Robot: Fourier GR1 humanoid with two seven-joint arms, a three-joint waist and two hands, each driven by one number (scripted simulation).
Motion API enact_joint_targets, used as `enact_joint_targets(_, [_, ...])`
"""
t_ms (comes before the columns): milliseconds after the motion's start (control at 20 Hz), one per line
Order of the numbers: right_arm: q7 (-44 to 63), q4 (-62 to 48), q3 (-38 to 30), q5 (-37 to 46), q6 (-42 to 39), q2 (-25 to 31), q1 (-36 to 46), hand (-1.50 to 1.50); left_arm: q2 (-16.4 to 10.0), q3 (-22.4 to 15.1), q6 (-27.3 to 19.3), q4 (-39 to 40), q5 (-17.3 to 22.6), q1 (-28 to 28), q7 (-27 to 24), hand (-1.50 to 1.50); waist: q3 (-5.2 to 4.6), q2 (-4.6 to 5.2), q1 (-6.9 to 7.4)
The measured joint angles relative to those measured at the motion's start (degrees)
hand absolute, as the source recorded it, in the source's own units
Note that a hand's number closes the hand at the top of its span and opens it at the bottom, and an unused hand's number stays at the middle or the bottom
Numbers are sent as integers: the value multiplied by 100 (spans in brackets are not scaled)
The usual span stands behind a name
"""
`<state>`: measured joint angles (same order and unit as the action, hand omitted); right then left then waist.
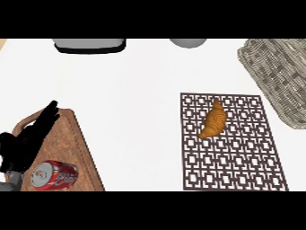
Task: Pick the croissant from the placemat and place it in the basket
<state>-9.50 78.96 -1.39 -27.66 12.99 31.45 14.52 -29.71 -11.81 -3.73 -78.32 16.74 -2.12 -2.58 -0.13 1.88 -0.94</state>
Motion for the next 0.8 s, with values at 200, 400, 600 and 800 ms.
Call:
enact_joint_targets(200, [-688, -395, -113, -133, -765, -155, -125, 150, 54, 53, -185, 46, -182, -325, 321, 0, -53, -159, 61])
enact_joint_targets(400, [-1823, -363, 140, 69, -1499, -425, -105, 150, 111, 64, -448, 54, -325, -647, 627, 0, -17, -177, 113])
enact_joint_targets(600, [-3033, -213, 788, 961, -975, -1311, -142, -150, 269, -39, -665, 31, -458, -807, 894, 0, 10, -176, 152])
enact_joint_targets(800, [-2926, 47, 1179, 1960, 433, -1794, -253, -150, 354, -54, -780, 78, -542, -889, 1053, 0, 3, -201, 79])
